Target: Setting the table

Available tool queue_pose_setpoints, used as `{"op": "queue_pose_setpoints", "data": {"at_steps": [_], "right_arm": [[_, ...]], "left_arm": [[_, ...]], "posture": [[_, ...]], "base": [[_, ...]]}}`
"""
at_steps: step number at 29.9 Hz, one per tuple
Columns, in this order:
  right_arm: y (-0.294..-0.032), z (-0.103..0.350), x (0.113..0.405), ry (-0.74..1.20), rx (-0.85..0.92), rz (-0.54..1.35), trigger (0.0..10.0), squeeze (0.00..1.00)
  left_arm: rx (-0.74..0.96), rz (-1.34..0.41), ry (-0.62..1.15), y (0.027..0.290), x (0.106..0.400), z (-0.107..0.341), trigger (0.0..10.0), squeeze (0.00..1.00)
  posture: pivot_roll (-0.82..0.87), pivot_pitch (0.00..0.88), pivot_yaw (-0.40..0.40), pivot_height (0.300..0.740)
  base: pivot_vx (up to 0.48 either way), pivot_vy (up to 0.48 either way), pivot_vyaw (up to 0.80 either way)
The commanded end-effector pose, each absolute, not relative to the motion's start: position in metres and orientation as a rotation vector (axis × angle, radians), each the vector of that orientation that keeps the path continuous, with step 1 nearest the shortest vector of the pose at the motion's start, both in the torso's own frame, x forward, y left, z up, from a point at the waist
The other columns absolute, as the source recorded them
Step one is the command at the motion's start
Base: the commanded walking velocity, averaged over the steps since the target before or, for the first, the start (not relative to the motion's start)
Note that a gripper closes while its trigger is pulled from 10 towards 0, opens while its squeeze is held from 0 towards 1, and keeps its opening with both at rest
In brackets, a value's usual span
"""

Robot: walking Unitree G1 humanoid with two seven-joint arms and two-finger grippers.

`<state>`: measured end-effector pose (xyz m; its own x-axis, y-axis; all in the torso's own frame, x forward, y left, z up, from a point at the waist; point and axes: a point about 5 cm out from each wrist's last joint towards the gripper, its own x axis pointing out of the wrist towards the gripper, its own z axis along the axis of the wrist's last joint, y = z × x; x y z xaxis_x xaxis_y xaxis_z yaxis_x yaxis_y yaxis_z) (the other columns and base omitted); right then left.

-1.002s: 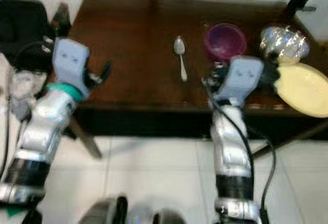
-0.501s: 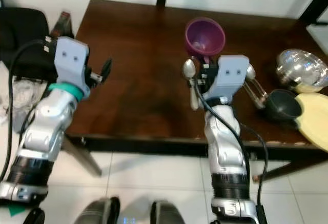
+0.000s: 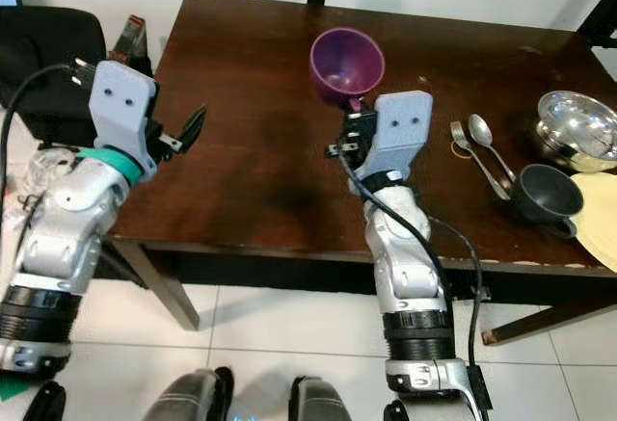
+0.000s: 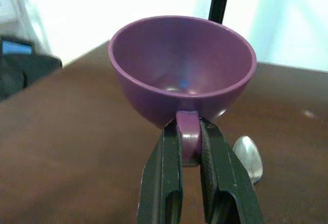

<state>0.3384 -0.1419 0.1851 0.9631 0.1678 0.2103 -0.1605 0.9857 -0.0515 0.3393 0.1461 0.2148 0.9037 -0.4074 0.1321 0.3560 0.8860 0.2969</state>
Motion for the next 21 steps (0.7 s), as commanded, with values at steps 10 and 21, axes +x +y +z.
{"op": "queue_pose_setpoints", "data": {"at_steps": [10,21], "right_arm": [[-0.121,0.171,0.359,-0.122,-0.072,0.208,10.0,0.0],[-0.131,0.16,0.37,-0.131,-0.028,0.084,10.0,0.0]], "left_arm": [[0.325,-0.68,-0.173,0.129,0.334,0.227,10.0,0.0],[0.312,-0.725,-0.182,0.121,0.332,0.232,10.0,0.0]], "posture": [[0.04,0.115,0.01,0.74],[0.05,0.119,0.015,0.74]], "base": [[0.0,0.0,0.0],[0.0,0.0,0.0]]}}
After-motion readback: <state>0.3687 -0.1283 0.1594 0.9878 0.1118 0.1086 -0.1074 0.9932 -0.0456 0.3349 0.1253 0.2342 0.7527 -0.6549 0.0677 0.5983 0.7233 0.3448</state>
